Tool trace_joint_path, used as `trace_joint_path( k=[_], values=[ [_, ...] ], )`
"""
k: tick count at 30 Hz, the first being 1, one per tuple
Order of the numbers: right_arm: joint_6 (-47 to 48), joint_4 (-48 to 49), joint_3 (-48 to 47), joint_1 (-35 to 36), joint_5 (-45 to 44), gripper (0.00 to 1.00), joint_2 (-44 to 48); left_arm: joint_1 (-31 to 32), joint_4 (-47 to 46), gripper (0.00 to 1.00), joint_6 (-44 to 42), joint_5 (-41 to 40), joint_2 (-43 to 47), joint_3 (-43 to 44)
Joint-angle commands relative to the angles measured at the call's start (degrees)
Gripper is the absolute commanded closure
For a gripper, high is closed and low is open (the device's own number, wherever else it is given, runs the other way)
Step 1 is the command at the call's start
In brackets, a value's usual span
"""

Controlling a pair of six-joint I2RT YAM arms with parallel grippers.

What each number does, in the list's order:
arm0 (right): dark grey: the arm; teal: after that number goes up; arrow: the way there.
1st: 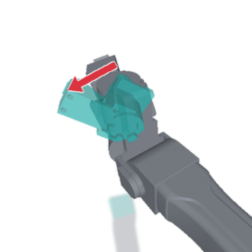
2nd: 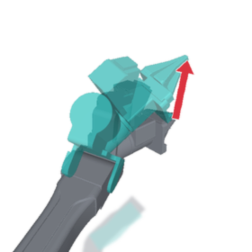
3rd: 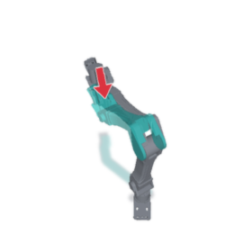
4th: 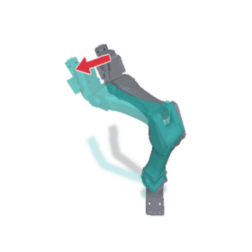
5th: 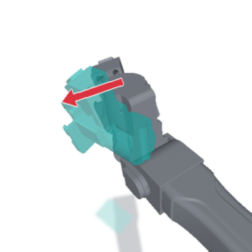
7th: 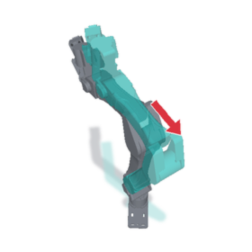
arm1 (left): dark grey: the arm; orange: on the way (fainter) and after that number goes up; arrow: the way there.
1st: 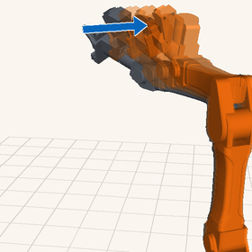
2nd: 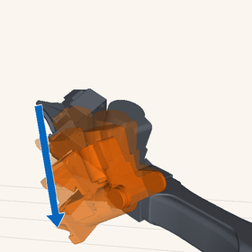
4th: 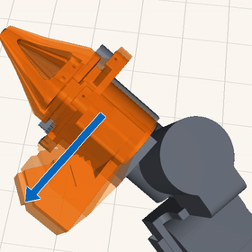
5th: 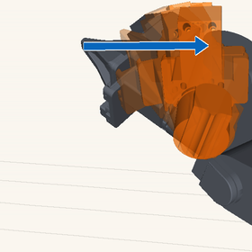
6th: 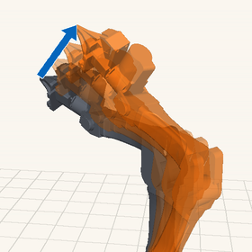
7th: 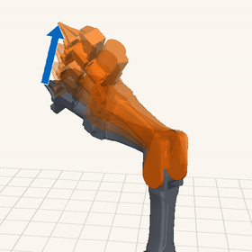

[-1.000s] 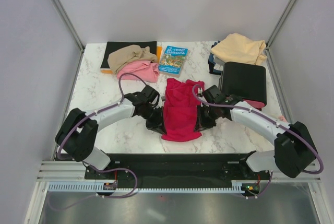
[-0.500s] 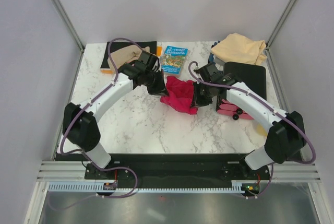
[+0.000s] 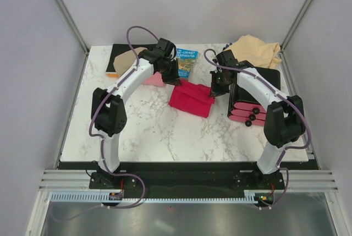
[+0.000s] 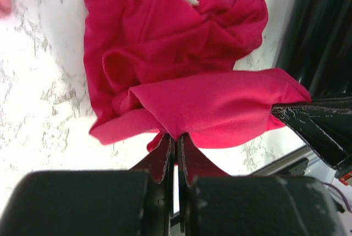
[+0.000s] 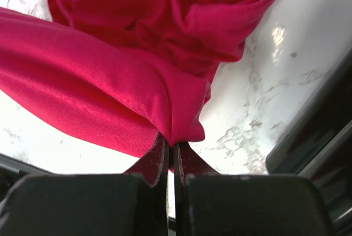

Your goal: Fold and stack the t-shirts

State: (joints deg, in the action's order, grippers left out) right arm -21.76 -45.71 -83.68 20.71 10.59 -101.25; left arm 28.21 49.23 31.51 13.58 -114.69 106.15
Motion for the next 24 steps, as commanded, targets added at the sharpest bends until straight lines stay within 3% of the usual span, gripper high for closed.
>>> trace_joint_path(
  k=[1,6,18,21,24],
  values=[
    [2.5,-1.0,-5.4,-1.5,-0.8,1.00,-3.9,-0.7,1.4,0.98,-3.3,-0.9,-6.3,9.1],
    [2.4,-1.1,-9.2,-2.5,-0.9,1.00,-7.9,-1.0,3.9,0.98,-3.6,-1.3,-12.5,17.7],
    [0.8,0.8,-13.7,-3.3,-2.1,1.00,-15.6,-2.5,3.9,0.98,-3.5,-0.8,-20.5,22.4],
    [0.1,0.9,-14.4,-3.6,-3.1,0.90,-17.2,-2.7,3.9,0.98,-3.4,1.8,-23.9,24.2],
    [-0.7,1.1,-14.8,-3.7,-4.2,0.81,-18.4,-2.8,3.9,0.81,-3.0,2.1,-25.9,24.6]
  ],
)
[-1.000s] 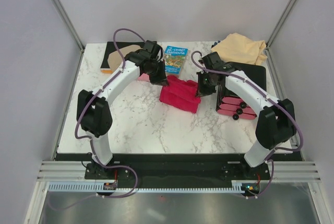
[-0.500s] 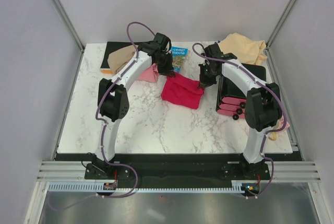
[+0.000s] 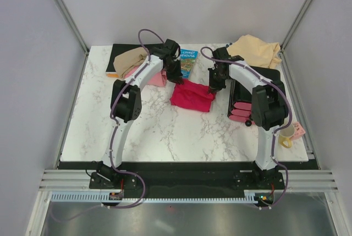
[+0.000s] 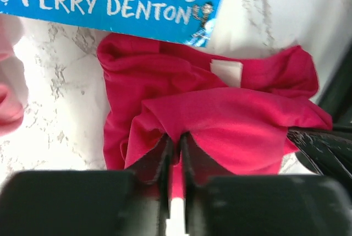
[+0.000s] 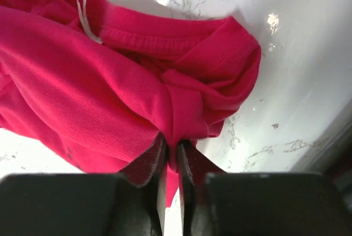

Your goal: Fold and stack the t-shirts

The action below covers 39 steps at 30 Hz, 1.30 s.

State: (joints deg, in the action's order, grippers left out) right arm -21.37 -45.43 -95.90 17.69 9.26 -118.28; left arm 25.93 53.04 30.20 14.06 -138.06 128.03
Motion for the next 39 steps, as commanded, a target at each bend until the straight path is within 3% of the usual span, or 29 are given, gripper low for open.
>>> trace_joint_path(
  k=[1,3,6,9,23,30,39],
  values=[
    [-1.3,0.9,-2.6,-0.6,-3.1,0.79,-1.5,-0.5,0.1,0.73,-1.7,1.7,-3.3,2.9],
    [-2.1,1.6,-2.5,-0.8,-4.0,0.75,-1.3,-0.4,0.1,0.64,-1.5,1.6,-3.6,3.5],
    [-3.7,3.5,-1.8,-1.3,-4.0,0.66,0.3,-0.6,-0.1,0.58,-1.4,1.3,-3.4,4.9],
    [-6.0,6.5,-0.3,-2.2,-3.3,0.64,2.2,-0.8,-1.5,0.52,-0.8,0.4,-2.6,5.5],
    [-11.9,13.3,-1.9,-6.1,1.7,0.63,1.4,-2.4,-2.6,0.50,2.3,-1.0,-2.5,9.0],
    [-3.8,5.0,-2.0,-3.1,3.4,0.60,8.7,-0.8,-2.8,0.71,-3.2,-1.1,10.6,-9.1],
    [-2.3,5.4,10.1,5.1,5.9,0.58,15.6,2.3,-8.5,0.72,-4.0,0.3,21.3,-26.6]
  ],
)
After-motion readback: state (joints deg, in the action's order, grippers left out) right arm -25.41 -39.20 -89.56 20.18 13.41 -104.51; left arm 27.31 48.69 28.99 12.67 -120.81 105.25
